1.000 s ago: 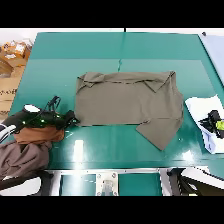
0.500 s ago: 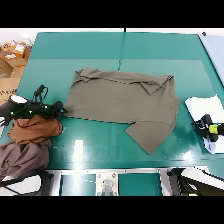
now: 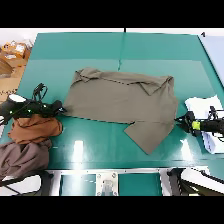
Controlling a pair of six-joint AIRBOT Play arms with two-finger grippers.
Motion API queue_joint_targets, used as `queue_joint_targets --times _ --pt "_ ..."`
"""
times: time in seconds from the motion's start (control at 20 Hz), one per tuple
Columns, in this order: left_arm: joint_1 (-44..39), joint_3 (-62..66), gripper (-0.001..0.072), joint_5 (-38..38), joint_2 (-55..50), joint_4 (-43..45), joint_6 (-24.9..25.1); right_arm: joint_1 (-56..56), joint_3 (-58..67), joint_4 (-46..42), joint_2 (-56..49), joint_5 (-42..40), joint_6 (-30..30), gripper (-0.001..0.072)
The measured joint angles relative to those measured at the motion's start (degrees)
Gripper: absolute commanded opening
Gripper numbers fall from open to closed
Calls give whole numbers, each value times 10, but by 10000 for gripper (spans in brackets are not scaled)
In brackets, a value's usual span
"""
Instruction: Fold the shirts.
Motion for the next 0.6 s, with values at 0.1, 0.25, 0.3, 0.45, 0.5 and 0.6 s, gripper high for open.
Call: queue_joint_targets --times 0.1,0.25,0.3,0.45,0.5,0.6 --pt "0 0 24 -2 0 0 0 17 -2 12 -3 1 -1 318" --pt "0 0 24 -3 0 0 1 40 -3 12 -5 6 -2 309" --pt "0 0 24 -4 0 0 1 46 -3 12 -5 8 -2 271" --pt "1 1 23 -13 0 0 1 59 -1 -2 -7 16 -6 17" --pt "1 3 23 -20 0 2 1 62 4 -5 -7 19 -11 17" --pt "1 21 21 -41 0 13 -1 64 27 -10 -8 35 -19 16"
